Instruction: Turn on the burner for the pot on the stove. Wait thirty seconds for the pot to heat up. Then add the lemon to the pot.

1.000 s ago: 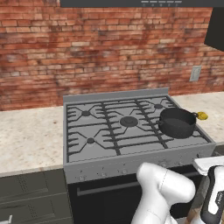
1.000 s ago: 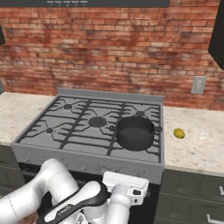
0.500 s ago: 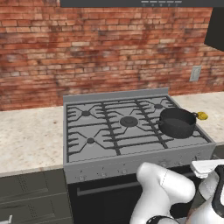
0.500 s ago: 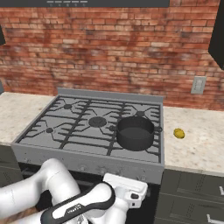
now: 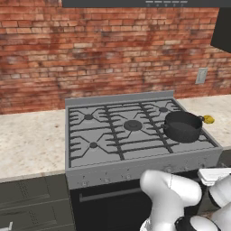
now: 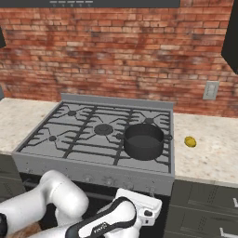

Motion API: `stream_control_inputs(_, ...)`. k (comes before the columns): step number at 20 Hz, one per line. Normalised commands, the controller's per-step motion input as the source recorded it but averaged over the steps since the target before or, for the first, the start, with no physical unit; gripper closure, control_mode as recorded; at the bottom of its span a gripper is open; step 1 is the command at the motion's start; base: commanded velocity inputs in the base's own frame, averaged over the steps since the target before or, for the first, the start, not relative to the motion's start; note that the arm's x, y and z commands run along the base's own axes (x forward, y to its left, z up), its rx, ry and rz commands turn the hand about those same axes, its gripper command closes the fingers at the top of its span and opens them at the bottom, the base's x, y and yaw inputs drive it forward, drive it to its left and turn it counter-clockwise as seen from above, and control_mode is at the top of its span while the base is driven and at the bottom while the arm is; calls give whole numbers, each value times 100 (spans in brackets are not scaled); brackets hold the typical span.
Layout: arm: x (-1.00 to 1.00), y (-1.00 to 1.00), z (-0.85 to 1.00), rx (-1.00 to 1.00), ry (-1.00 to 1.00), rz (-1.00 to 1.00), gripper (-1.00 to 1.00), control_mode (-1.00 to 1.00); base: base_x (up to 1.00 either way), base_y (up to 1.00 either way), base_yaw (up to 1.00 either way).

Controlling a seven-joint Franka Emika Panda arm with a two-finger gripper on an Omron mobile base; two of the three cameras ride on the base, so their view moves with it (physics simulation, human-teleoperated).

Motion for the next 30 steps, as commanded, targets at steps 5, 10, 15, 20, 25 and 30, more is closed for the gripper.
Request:
stream_control_inputs(5, 0, -29, -37, 0, -1, 3, -100, -100, 0, 0, 0)
stream_control_inputs(10, 0, -17, -35, 0, -2, 3, -100, -100, 0, 0, 0)
stream_control_inputs(15, 0, 0, -33, -2, -7, 3, -100, -100, 0, 0, 0)
stream_control_inputs(20, 2, 0, -29, -2, -13, 1, -100, -100, 0, 0, 0)
stream_control_inputs(25, 26, 0, -9, 0, -10, 0, -100, -100, 0, 0, 0)
stream_control_inputs(30, 37, 0, -3, 0, -1, 0, -100, -100, 0, 0, 0)
